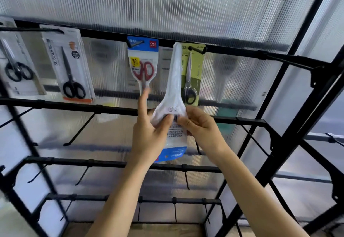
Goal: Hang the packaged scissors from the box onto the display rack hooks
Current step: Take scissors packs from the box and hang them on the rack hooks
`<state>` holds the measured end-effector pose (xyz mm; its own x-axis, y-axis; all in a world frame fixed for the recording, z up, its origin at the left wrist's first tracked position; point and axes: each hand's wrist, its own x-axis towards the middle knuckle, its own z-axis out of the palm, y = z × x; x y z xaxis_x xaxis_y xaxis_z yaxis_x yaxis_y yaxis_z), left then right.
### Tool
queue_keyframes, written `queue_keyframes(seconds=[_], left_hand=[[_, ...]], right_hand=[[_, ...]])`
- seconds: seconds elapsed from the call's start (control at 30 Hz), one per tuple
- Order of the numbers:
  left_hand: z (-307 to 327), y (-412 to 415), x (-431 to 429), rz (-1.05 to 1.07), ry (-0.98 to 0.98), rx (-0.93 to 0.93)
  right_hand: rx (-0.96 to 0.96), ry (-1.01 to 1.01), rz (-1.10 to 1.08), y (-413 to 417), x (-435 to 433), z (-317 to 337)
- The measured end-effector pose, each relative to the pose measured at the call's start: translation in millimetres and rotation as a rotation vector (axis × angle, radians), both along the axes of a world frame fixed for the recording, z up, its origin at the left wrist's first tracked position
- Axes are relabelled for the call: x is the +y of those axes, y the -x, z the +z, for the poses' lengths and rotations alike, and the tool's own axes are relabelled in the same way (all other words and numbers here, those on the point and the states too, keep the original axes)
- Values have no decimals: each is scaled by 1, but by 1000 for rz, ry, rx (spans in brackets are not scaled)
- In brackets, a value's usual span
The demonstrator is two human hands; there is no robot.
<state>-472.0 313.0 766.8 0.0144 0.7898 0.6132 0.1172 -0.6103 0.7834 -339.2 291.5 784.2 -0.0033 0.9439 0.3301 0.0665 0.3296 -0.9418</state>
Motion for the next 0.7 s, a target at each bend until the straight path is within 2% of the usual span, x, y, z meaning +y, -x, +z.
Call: queue_keyframes(seconds=[0.07, 0.17, 0.27, 0.33, 0.4, 0.5, 0.6, 0.67, 0.7], left_hand=[[-1, 1, 2, 26, -62, 62], [-9, 3, 9, 170, -319, 174], [-16, 6, 15, 297, -452, 225], [-20, 9, 16, 221, -568, 235], [-24, 13, 17, 100, -641, 246], [-31, 16, 15, 24, -670, 282], [-33, 18, 12, 56, -678, 262], [-30, 21, 10, 94, -571, 137], [-29, 23, 7, 72, -434, 23]], right_hand=[[-89, -72, -97, -5, 0, -5], [-137, -122, -164, -12, -3, -11], [188, -88, -11, -16, -8, -12], [387, -11, 89, -15, -9, -13], [425, 9, 89, -12, -9, -16], [405, 28, 51, -9, -7, -18], [330, -22, -1, -2, -7, -14], [304, -66, -42, 2, -7, -12], [280, -84, -56, 4, -7, -12]])
